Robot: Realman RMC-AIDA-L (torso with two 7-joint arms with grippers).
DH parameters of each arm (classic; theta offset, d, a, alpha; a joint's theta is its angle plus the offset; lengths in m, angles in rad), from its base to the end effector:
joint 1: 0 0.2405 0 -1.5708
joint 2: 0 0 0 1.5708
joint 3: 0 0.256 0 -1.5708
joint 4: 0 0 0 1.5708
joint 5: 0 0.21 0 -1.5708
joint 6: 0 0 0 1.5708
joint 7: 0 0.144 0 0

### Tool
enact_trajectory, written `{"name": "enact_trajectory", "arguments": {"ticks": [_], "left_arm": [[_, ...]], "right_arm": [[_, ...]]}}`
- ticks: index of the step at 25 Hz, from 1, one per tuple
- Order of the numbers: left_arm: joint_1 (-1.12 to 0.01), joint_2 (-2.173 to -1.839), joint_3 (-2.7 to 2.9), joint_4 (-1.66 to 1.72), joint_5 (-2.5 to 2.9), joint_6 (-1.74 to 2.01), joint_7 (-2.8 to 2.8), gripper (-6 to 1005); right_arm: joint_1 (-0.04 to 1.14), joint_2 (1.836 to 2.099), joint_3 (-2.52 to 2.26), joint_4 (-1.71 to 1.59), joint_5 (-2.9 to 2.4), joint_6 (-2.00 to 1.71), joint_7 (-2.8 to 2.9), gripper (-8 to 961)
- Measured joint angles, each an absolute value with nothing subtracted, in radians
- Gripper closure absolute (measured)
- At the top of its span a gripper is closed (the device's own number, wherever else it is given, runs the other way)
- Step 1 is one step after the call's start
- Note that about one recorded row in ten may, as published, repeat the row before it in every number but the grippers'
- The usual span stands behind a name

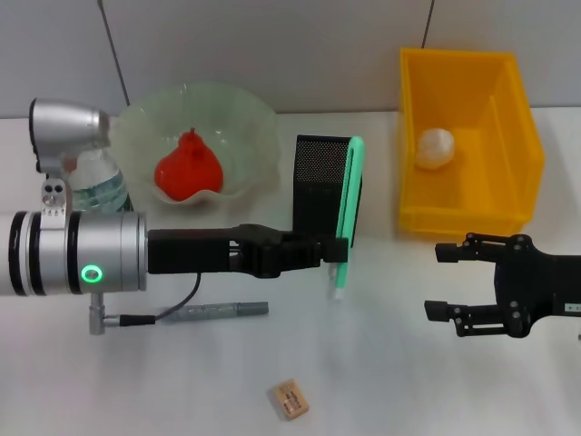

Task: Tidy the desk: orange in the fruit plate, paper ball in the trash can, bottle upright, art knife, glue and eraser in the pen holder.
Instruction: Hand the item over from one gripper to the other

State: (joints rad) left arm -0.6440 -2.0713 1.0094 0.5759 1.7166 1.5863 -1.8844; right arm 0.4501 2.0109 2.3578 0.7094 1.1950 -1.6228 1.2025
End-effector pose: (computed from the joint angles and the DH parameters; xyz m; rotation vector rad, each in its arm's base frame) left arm -0.1890 0.3379 -0.0326 2.6672 1.1198 0.8704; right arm 0.2810 0.3130 0.0248 -2.7854 0.3289 0.5947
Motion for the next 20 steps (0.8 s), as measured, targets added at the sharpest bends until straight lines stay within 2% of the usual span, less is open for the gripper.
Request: {"name": "enact_trajectory", "arguments": {"ticks": [11, 13, 14, 20], "left_arm": [[-0.607, -2.078, 1.011, 0.368, 1.486, 1.602, -1.673, 802], [-0.603, -2.079, 1.011, 0.323, 1.435, 1.612, -1.631, 802], [-0.601, -2.080, 1.011, 0.265, 1.383, 1.621, -1.586, 801], [-0.606, -2.080, 1.007, 0.140, 1.287, 1.630, -1.496, 800]], "right_arm": [[0.459, 2.026, 2.362, 0.682, 1.196, -1.623, 1.153, 153], [0.458, 2.033, 2.375, 0.676, 1.197, -1.623, 1.129, 153], [0.454, 2.045, 2.399, 0.674, 1.198, -1.623, 1.094, 153], [0.451, 2.066, 2.488, 0.628, 1.210, -1.623, 0.987, 153]]}}
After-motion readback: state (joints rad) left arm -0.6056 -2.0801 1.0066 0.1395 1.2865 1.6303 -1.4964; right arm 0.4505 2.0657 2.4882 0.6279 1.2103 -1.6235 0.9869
